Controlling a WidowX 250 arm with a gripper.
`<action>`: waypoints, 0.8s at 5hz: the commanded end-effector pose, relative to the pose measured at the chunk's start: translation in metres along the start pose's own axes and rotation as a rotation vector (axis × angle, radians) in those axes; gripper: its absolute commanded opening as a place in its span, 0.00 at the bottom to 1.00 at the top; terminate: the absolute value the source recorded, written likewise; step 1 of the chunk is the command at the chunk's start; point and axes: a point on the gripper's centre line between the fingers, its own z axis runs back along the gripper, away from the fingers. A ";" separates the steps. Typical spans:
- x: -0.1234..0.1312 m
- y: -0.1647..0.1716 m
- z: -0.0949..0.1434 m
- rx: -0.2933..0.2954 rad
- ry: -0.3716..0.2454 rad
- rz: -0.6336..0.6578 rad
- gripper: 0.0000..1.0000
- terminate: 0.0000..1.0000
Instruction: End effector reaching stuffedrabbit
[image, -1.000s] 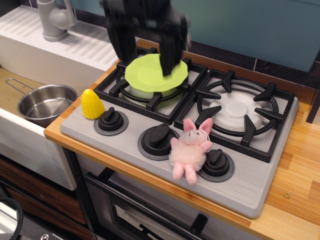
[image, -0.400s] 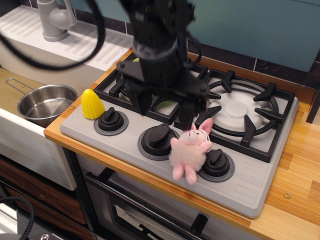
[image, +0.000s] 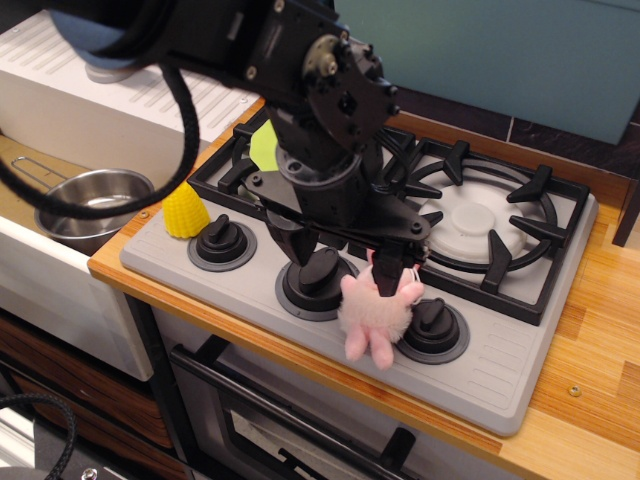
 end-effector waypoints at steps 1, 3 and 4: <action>0.001 -0.016 -0.008 0.014 -0.058 0.000 1.00 0.00; -0.004 -0.024 -0.024 -0.005 -0.077 0.007 1.00 0.00; -0.009 -0.025 -0.033 -0.018 -0.085 0.009 1.00 0.00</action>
